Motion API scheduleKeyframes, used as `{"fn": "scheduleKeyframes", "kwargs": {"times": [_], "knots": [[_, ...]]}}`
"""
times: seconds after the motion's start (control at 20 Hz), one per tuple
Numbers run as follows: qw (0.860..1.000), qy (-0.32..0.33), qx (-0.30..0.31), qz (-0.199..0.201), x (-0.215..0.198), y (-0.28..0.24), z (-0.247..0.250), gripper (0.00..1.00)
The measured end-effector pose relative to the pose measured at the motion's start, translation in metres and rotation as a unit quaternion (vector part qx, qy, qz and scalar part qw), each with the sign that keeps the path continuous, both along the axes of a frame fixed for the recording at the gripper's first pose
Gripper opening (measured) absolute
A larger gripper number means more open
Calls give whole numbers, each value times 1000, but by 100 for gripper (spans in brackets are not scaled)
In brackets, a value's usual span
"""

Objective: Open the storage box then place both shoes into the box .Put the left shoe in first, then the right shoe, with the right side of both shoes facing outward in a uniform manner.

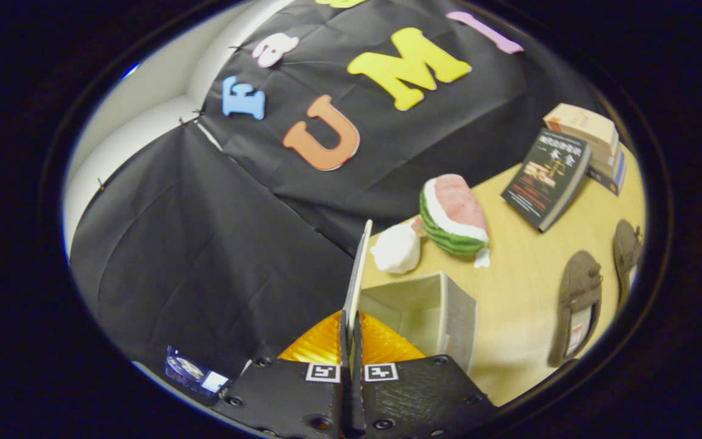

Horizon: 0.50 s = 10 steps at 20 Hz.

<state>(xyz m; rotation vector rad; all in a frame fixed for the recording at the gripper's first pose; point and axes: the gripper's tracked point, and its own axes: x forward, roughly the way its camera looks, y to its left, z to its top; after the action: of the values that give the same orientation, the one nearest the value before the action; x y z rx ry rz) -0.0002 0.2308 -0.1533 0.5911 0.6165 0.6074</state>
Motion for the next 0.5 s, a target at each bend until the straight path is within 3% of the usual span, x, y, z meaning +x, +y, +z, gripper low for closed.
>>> {"fn": "scheduleKeyframes", "kwargs": {"times": [0.3, 0.35, 0.4, 0.5], "knots": [[995, -62, -48, 63, -7, 98, 48, 0], [993, -75, -63, 72, -8, 113, 51, 6], [990, -87, -73, 85, -12, 130, 51, 7], [985, -104, -86, 105, -18, 154, 51, 19]]}}
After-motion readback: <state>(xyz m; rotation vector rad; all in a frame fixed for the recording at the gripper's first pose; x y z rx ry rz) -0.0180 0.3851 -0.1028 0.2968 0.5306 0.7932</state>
